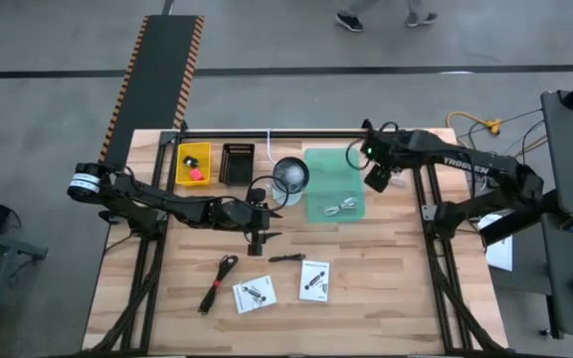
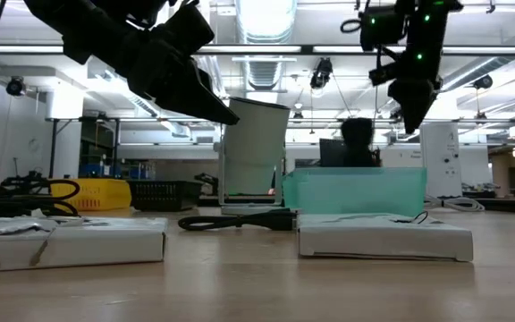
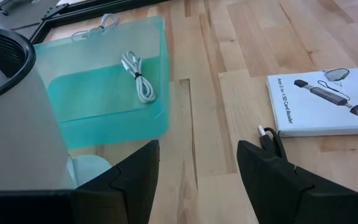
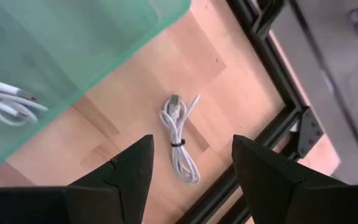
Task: Pick and place items into bin
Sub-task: Put the white charger cable into the green bin
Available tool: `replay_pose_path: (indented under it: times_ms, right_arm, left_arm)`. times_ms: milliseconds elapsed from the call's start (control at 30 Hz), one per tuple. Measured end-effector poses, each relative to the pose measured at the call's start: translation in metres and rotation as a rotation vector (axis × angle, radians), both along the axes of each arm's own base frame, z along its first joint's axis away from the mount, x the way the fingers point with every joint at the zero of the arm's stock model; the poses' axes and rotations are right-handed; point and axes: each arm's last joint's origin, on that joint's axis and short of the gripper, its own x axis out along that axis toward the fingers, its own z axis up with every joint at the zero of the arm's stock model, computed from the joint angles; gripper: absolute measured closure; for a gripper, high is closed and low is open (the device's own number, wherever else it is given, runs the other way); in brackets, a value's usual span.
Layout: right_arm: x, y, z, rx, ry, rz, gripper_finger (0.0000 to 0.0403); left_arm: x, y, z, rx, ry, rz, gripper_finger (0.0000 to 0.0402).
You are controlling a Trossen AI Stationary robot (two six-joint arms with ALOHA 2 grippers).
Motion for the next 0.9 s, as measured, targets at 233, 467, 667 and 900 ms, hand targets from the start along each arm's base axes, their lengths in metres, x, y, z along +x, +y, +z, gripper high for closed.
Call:
replay_pose_path:
  times_ms: [233,467,667,900]
  right_arm:
    - [-0.018,-0.028,-0.011,0.065,-0.026,-0.057,0.0199]
    - [-0.037,-0.038,-0.035,0.17,-0.031,-0.147,0.0199]
    - [-0.044,-0.034,-0.059,0.236,-0.007,-0.096,0.02]
    - [-0.047,-0.031,-0.078,0.233,0.005,-0.061,0.02]
  left_arm:
    - [0.0,0.0,-0.001,0.0,0.002,0.0,0.0202]
    - [-0.001,0.0,-0.002,0.001,0.004,-0.001,0.0202]
    - [-0.001,0.0,-0.002,0.001,0.005,0.0,0.0202]
    - [-0.001,0.0,-0.002,0.002,0.007,0.0,0.0202]
